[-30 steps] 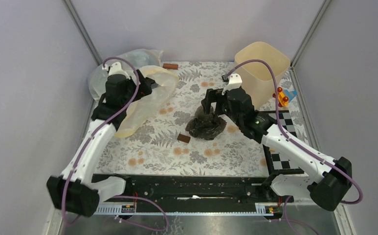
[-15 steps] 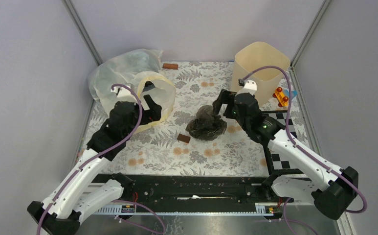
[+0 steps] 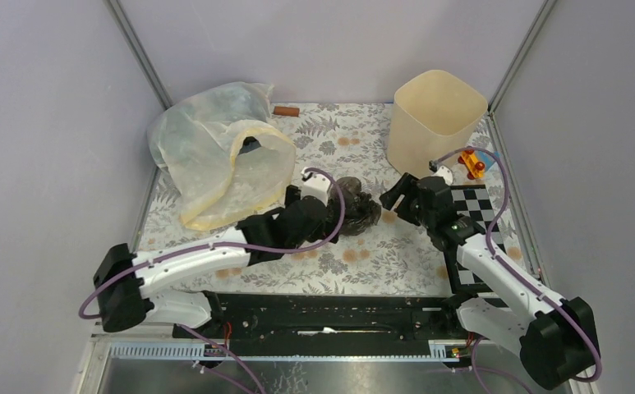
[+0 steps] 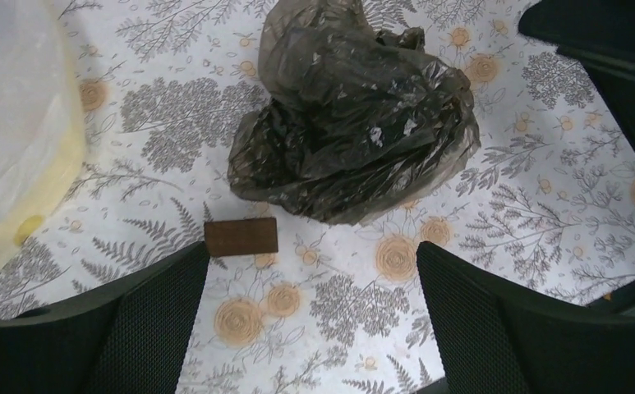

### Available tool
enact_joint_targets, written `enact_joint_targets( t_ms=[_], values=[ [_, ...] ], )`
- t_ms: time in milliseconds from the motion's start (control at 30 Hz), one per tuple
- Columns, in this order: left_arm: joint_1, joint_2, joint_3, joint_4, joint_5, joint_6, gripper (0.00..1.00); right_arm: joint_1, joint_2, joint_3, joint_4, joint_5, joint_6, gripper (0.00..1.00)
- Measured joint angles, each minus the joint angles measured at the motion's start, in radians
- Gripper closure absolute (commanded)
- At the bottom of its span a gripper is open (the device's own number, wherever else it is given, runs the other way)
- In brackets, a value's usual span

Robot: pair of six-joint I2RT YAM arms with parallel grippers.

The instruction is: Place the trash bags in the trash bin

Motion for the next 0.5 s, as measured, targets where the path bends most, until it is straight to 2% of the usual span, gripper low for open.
enact_joint_targets(
  t_ms=[133, 333, 500],
  values=[
    [0.002, 0.095, 0.026, 0.073, 0.018, 0.027, 0.01, 0.0, 0.018, -0.066, 0.07, -0.057, 0.037, 0.26],
    [0.002, 0.125, 0.043, 0.173, 0.049, 0.052, 0.01, -0.001, 0.06, -0.12, 0.141, -0.108, 0.072, 0.26],
    [0.008, 0.214, 0.111, 0.23, 0.064, 0.064, 0.01, -0.001, 0.123, -0.135, 0.229, -0.175, 0.086, 0.29]
  ],
)
